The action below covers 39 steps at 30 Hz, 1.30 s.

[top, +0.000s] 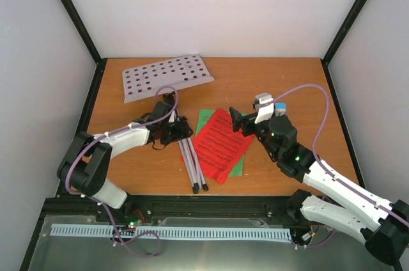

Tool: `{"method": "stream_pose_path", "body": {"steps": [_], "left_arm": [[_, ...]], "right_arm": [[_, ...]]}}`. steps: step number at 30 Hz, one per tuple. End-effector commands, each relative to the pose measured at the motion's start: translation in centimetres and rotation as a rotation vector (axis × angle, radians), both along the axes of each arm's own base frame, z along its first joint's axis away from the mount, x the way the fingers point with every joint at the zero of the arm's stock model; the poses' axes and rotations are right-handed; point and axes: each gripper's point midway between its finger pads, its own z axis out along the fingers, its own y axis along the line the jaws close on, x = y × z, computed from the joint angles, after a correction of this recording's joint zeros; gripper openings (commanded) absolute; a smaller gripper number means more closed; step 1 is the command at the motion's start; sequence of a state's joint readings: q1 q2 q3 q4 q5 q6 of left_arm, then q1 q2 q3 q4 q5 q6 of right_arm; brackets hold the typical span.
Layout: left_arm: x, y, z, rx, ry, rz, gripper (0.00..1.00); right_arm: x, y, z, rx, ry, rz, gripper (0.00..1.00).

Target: Pack up the instrument practice props

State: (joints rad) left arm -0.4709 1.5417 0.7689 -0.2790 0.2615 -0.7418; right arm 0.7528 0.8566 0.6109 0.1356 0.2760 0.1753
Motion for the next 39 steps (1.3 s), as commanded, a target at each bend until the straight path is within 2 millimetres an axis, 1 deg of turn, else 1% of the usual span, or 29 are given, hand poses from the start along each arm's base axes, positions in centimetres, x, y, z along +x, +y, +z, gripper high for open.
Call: {"method": "stream_pose_path", "body": {"steps": [1, 2, 3, 4, 5, 6, 7, 8, 10, 12, 13, 15, 16, 17, 18, 19, 20, 22, 23, 24, 25, 26, 28, 29, 30, 32, 34, 37, 39], "left_arm": [[5.4, -3.8, 12.1, -0.178, -0.436, -0.110, 0.93], [5.6, -3.9, 13.4, -0.182, -0.472, -0.121, 0.98], [5.8, -4.0, 14.6, -0.182, -0.503, -0.135, 0.99], [6.0, -4.2, 15.8, -0.181, -0.533, -0.157, 0.99], [6.3, -4.4, 16.9, -0.174, -0.560, -0.180, 0.99], [6.6, -4.5, 17.9, -0.163, -0.589, -0.205, 0.99], [7.0, -4.5, 19.2, -0.154, -0.626, -0.223, 0.99], [7.3, -4.0, 19.8, -0.129, -0.636, -0.237, 0.99], [8.5, -2.0, 22.0, -0.102, -0.688, -0.221, 0.99], [10.0, 1.8, 24.0, -0.079, -0.738, -0.152, 0.99], [10.6, 4.4, 25.1, -0.063, -0.766, -0.098, 0.99], [11.4, 9.9, 26.9, -0.045, -0.817, 0.034, 0.99], [11.7, 13.9, 27.8, -0.038, -0.854, 0.129, 0.99], [11.5, 16.3, 28.7, -0.050, -0.898, 0.183, 0.99], [11.1, 19.3, 29.0, -0.051, -0.919, 0.258, 0.99], [10.7, 22.3, 28.6, -0.056, -0.913, 0.353, 0.99], [10.0, 24.7, 28.4, -0.050, -0.922, 0.416, 0.99], [8.7, 28.9, 27.0, 0.014, -0.922, 0.545, 0.99], [8.0, 30.5, 26.2, 0.094, -0.923, 0.612, 1.00], [7.2, 32.0, 24.4, 0.179, -0.913, 0.676, 1.00], [6.4, 33.0, 23.4, 0.246, -0.921, 0.730, 0.99], [5.4, 33.9, 22.0, 0.308, -0.931, 0.774, 0.99], [4.1, 34.3, 19.5, 0.373, -0.957, 0.800, 0.99], [3.7, 34.2, 18.1, 0.386, -0.961, 0.796, 1.00], [3.4, 34.0, 16.8, 0.392, -0.964, 0.792, 0.99], [3.1, 33.8, 14.4, 0.396, -0.967, 0.781, 0.99], [3.3, 33.3, 12.3, 0.391, -0.971, 0.747, 1.00], [4.0, 32.7, 11.2, 0.391, -1.001, 0.689, 0.99], [4.7, 32.7, 11.1, 0.390, -1.015, 0.666, 0.99]], "right_arm": [[0.3, -0.5, 2.7, -0.124, 0.006, -0.019, 1.00], [0.5, -0.5, 3.3, -0.157, 0.011, -0.018, 1.00], [0.8, -0.4, 4.1, -0.172, 0.015, -0.022, 1.00], [1.1, -0.4, 5.6, -0.168, 0.009, -0.027, 1.00], [1.4, -0.5, 5.7, -0.180, 0.026, -0.028, 1.00], [1.9, -0.6, 6.8, -0.171, 0.032, -0.032, 1.00], [2.5, -1.0, 7.4, -0.163, 0.047, -0.041, 1.00], [3.1, -1.6, 7.9, -0.150, 0.066, -0.048, 1.00], [4.6, -3.8, 8.5, -0.126, 0.104, -0.088, 1.00], [6.1, -7.4, 8.8, -0.109, 0.133, -0.185, 1.00], [6.6, -9.4, 8.9, -0.091, 0.145, -0.234, 1.00], [7.5, -14.1, 8.8, -0.023, 0.166, -0.328, 1.00], [7.7, -16.4, 8.4, 0.021, 0.181, -0.367, 1.00], [7.8, -18.8, 7.7, 0.066, 0.198, -0.410, 1.00], [7.8, -21.0, 6.8, 0.105, 0.219, -0.454, 1.00], [7.8, -23.3, 5.5, 0.139, 0.243, -0.506, 1.00], [7.6, -25.2, 4.1, 0.162, 0.264, -0.558, 1.00], [6.9, -27.9, 1.4, 0.174, 0.278, -0.663, 1.00], [6.4, -29.0, 0.1, 0.164, 0.268, -0.724, 1.00], [5.9, -29.8, -1.0, 0.154, 0.246, -0.776, 1.00], [5.3, -30.4, -2.2, 0.151, 0.218, -0.819, 1.00], [4.8, -30.9, -2.9, 0.143, 0.176, -0.856, 1.00], [3.9, -31.3, -5.2, 0.124, 0.115, -0.886, 1.00], [3.8, -31.3, -5.3, 0.116, 0.058, -0.884, 1.00], [3.5, -31.0, -7.2, 0.100, 0.063, -0.870, 1.00], [3.4, -30.8, -8.9, 0.078, 0.044, -0.861, 1.00], [3.3, -30.5, -10.7, 0.051, 0.033, -0.852, 1.00], [3.5, -29.2, -12.4, 0.004, 0.005, -0.794, 1.00], [3.8, -27.9, -13.4, -0.014, 0.001, -0.742, 1.00]]}}
